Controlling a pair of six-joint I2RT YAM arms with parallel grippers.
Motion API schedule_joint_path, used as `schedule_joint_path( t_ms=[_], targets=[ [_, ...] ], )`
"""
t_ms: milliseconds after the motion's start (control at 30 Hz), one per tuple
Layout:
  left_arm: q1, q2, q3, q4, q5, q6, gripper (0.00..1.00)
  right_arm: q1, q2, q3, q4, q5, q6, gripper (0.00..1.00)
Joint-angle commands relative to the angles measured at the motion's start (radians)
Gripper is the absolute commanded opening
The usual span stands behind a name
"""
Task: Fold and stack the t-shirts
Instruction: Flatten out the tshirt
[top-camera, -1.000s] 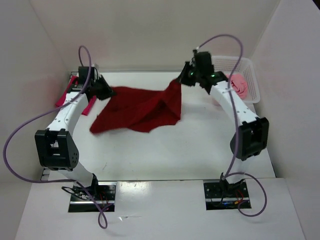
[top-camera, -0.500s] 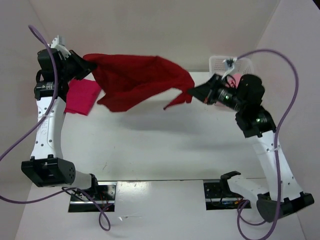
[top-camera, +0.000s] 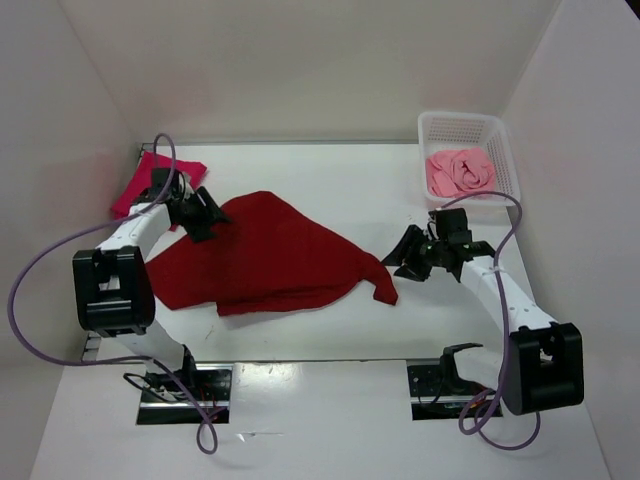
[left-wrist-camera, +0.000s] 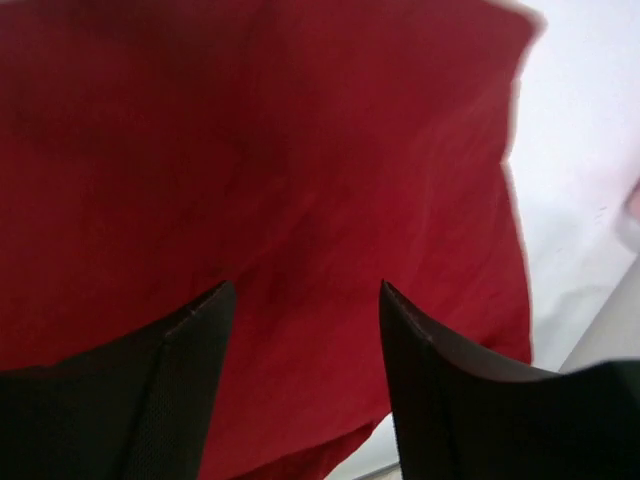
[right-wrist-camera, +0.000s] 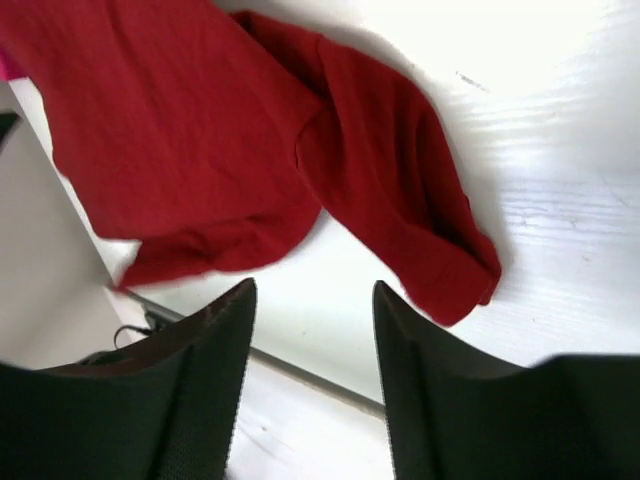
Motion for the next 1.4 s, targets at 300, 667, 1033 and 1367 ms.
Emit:
schedule_joint_path(
  t_ms=[300,667,1033,1367],
  targets=[
    [-0.041,-0.225,-0.210,-0.067,-0.111,0.049,0.91,-0.003,0.174,0.120,0.081,0.108,-0.084,0.69],
    [-0.102,0.144,-0.077,0.076,-0.151,-0.005,0.21,0.042,0.521,0.252,0.195,0.079,-0.061,0.71],
    [-0.237,0.342,0.446,0.001,-0.243,0.021,0.42,0.126,0.445,0.252,0.253,-0.008,-0.012,0.17],
    [-0.228,0.137,0.229,-0.045,-0.234,0.067,0.68,0.126,0.550,0.338,0.212,0.093,-0.061,0.71]
  ],
)
